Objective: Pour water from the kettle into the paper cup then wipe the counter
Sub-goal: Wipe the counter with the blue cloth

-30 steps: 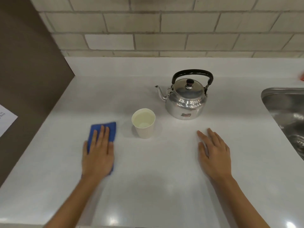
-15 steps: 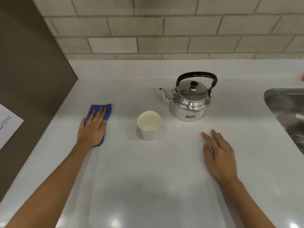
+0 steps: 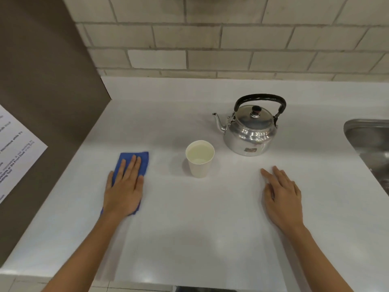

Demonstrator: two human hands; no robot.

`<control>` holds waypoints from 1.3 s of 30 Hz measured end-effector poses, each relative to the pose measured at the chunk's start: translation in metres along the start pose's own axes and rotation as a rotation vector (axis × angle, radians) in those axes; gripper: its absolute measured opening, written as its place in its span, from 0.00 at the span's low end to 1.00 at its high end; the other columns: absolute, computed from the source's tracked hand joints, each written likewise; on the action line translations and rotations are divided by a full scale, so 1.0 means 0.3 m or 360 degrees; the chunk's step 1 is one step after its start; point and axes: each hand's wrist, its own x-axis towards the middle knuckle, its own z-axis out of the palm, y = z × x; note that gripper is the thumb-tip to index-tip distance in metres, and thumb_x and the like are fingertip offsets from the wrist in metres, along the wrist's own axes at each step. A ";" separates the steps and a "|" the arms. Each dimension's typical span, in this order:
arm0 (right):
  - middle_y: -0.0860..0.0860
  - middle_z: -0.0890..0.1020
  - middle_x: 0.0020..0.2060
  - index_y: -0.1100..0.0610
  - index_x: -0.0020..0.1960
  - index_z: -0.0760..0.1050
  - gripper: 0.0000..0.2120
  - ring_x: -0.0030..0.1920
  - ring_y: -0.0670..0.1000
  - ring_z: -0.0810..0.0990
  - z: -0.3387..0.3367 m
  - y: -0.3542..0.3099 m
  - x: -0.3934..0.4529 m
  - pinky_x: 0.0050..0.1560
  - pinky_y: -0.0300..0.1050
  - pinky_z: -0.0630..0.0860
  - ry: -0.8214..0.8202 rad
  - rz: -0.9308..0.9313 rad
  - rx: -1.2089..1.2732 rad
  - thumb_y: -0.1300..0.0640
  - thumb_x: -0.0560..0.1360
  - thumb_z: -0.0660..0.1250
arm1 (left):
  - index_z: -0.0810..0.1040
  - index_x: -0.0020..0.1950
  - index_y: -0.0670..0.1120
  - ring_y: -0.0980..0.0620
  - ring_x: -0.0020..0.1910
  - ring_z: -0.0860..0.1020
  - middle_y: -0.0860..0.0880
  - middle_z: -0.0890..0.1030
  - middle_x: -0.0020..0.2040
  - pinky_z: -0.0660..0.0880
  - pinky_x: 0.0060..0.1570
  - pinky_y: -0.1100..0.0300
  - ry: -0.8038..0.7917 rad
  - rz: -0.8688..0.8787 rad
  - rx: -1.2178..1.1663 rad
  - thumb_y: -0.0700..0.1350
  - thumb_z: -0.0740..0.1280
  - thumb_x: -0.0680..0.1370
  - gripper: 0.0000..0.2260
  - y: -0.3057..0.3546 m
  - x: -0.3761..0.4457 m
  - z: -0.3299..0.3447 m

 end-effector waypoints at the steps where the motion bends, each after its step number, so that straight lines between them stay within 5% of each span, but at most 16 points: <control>1: 0.55 0.66 0.77 0.52 0.74 0.70 0.23 0.79 0.55 0.60 0.003 0.000 -0.002 0.77 0.56 0.53 0.0010 -0.0001 -0.0006 0.63 0.80 0.59 | 0.40 0.80 0.55 0.55 0.80 0.41 0.58 0.43 0.81 0.42 0.79 0.49 -0.0016 -0.0065 -0.0021 0.54 0.43 0.84 0.25 0.014 0.012 0.001; 8: 0.56 0.68 0.76 0.53 0.73 0.71 0.23 0.78 0.57 0.61 0.015 -0.016 -0.002 0.77 0.59 0.53 0.0046 0.0015 -0.0059 0.64 0.79 0.59 | 0.42 0.79 0.49 0.48 0.80 0.47 0.53 0.46 0.80 0.50 0.78 0.47 0.0165 0.0153 0.0004 0.51 0.43 0.81 0.27 0.182 -0.270 0.095; 11: 0.56 0.72 0.73 0.54 0.69 0.76 0.22 0.77 0.55 0.65 0.033 -0.081 -0.015 0.77 0.59 0.52 0.0059 -0.0051 -0.0011 0.66 0.77 0.62 | 0.44 0.80 0.51 0.50 0.80 0.45 0.55 0.46 0.80 0.43 0.77 0.52 0.0150 0.0207 -0.0021 0.53 0.41 0.80 0.27 0.177 -0.323 0.098; 15: 0.53 0.77 0.69 0.53 0.64 0.80 0.19 0.73 0.54 0.71 0.098 -0.234 -0.086 0.73 0.58 0.59 0.0006 -0.0208 0.0080 0.64 0.76 0.66 | 0.33 0.77 0.56 0.56 0.78 0.35 0.59 0.38 0.79 0.35 0.77 0.53 0.0108 0.0139 -0.0039 0.54 0.41 0.83 0.25 0.106 -0.229 0.070; 27: 0.51 0.72 0.74 0.49 0.68 0.77 0.19 0.76 0.51 0.65 0.161 -0.342 -0.146 0.73 0.52 0.60 -0.0114 -0.0333 0.0057 0.59 0.78 0.65 | 0.40 0.79 0.56 0.54 0.80 0.40 0.58 0.43 0.81 0.41 0.78 0.48 -0.0026 -0.0003 -0.0082 0.53 0.43 0.84 0.24 -0.052 0.132 -0.012; 39: 0.50 0.73 0.73 0.48 0.67 0.78 0.19 0.75 0.50 0.68 0.169 -0.335 -0.145 0.72 0.52 0.63 -0.0064 -0.0361 0.0059 0.59 0.77 0.66 | 0.38 0.79 0.55 0.52 0.80 0.38 0.57 0.41 0.81 0.41 0.78 0.46 -0.0035 0.0016 -0.0066 0.54 0.44 0.84 0.25 -0.057 0.168 -0.023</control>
